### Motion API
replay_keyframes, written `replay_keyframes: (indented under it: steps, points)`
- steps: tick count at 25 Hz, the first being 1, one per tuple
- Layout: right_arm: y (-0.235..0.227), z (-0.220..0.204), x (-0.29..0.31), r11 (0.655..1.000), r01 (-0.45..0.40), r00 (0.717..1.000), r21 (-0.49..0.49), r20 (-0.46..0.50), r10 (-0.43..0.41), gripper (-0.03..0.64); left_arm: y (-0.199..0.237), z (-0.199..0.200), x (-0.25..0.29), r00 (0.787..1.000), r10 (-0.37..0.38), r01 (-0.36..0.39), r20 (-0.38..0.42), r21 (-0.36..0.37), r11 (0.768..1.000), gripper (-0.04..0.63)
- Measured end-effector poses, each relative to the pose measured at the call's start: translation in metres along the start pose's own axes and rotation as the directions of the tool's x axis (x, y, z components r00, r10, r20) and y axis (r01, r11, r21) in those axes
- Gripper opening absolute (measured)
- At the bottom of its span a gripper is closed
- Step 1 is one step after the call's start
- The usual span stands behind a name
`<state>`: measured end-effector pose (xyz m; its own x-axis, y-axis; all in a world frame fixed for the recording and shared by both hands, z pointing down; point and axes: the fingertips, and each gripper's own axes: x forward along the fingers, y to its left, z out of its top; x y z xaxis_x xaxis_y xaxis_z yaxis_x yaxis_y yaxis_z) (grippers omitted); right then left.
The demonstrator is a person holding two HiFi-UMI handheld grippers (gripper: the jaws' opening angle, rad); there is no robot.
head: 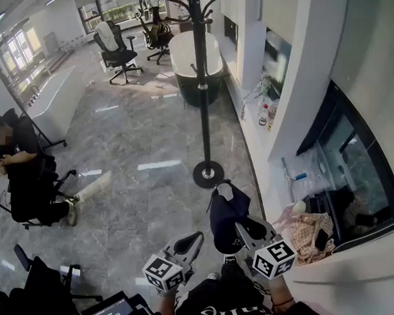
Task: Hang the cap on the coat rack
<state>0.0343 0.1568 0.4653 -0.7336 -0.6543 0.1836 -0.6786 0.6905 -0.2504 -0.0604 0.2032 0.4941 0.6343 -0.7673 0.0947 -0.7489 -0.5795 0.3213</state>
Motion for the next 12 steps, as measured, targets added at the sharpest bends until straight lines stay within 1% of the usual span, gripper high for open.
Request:
replay_keyframes:
  steps: [3,6,9,12]
  points:
    - [-0.006,-0.006,0.009,1.0,0.018,1.0,0.008,-0.009,-0.018,0.08,0.012,0.0,0.005,1.0,-0.019,0.019,0.005,0.002,1.0,0.005]
    - [-0.017,-0.004,0.021,1.0,0.025,1.0,0.012,-0.009,-0.025,0.08,0.025,0.003,0.018,1.0,-0.022,0.022,0.007,0.001,1.0,0.005]
    - [-0.044,0.006,0.041,1.0,0.027,1.0,0.012,-0.005,-0.027,0.08,0.039,0.008,0.042,1.0,-0.025,0.025,0.001,-0.001,1.0,0.005]
    - [-0.076,0.019,0.069,1.0,0.026,1.0,0.007,0.008,-0.026,0.08,0.063,0.018,0.069,1.0,-0.014,0.014,0.002,0.006,1.0,0.005]
